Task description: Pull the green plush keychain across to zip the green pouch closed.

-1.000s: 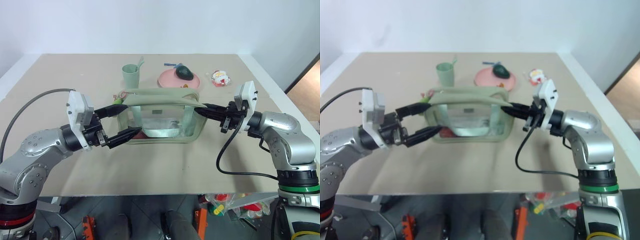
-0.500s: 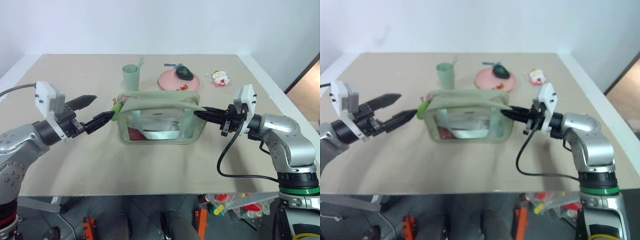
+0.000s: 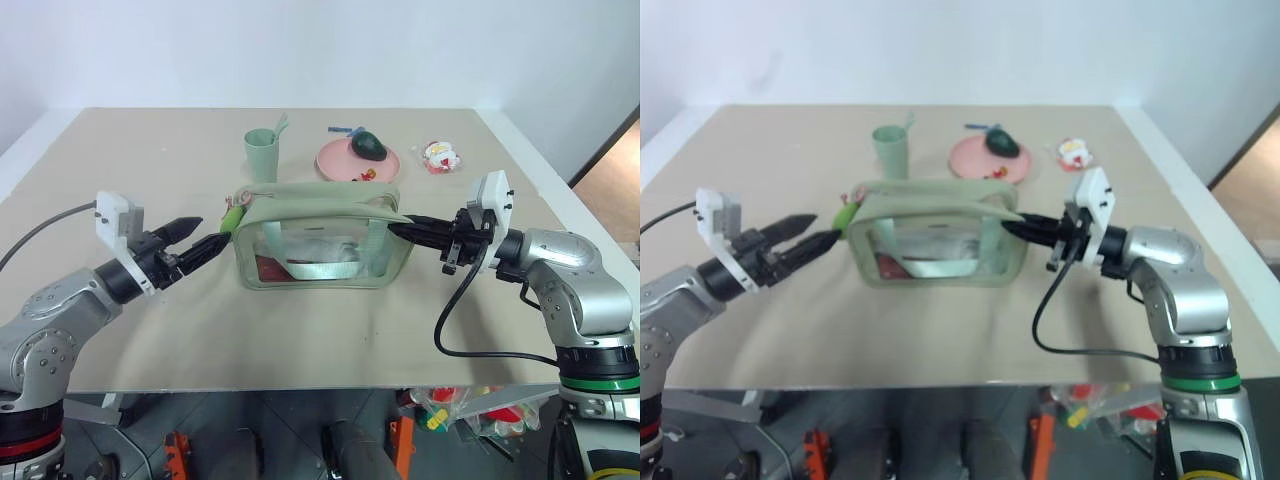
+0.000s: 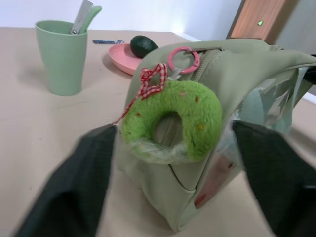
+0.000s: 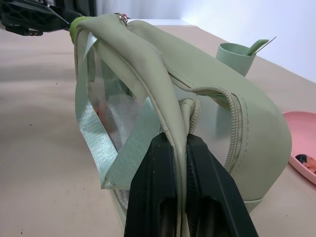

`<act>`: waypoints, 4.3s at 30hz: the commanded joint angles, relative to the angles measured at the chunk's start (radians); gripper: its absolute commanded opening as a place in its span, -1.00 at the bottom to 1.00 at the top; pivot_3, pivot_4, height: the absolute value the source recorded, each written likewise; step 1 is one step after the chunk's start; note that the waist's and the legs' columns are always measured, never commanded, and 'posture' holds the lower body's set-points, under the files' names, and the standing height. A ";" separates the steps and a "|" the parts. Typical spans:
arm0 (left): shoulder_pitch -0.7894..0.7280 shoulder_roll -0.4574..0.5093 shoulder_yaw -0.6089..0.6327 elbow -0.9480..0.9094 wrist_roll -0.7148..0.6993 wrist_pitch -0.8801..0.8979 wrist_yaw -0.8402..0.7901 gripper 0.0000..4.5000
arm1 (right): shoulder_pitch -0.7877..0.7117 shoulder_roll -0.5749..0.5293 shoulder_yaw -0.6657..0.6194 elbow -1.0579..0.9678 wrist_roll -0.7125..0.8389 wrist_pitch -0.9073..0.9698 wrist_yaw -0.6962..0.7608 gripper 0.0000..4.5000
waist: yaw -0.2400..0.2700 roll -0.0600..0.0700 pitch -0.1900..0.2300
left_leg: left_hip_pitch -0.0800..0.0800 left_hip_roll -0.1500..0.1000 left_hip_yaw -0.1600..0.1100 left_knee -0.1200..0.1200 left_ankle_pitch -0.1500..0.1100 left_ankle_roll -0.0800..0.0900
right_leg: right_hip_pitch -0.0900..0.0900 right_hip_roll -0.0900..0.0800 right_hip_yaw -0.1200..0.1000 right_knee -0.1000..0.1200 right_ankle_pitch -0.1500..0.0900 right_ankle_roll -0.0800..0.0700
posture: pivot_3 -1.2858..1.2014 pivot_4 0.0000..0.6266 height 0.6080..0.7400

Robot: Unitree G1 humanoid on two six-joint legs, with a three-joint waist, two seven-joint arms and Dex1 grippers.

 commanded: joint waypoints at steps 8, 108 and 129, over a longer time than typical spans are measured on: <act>-0.052 -0.047 -0.030 0.048 0.022 -0.046 -0.040 -0.98 | 0.015 0.007 0.007 -0.061 0.006 -0.029 -0.010 -1.00 | -0.001 0.000 0.000 | 0.000 0.000 0.000 0.000 0.000 0.000 | 0.000 0.000 0.000 0.000 0.000 0.000 | 0.03 -0.52 1.00; -0.177 -0.050 -0.227 0.054 0.303 -0.152 -0.169 -1.00 | -0.416 0.258 0.195 0.088 0.022 0.088 -0.069 0.99 | 0.005 -0.002 0.001 | -0.008 -0.002 -0.001 0.002 0.000 0.000 | -0.005 -0.004 -0.001 -0.001 0.001 0.004 | 0.03 -0.52 1.00; -0.196 -0.093 -0.253 0.060 0.321 -0.157 -0.145 -1.00 | -0.448 0.314 0.228 0.221 -0.067 0.017 -0.034 -0.95 | 0.004 -0.002 0.001 | -0.008 0.000 -0.002 0.002 0.001 0.000 | -0.006 -0.001 -0.002 0.000 0.002 0.002 | 0.03 -0.52 1.00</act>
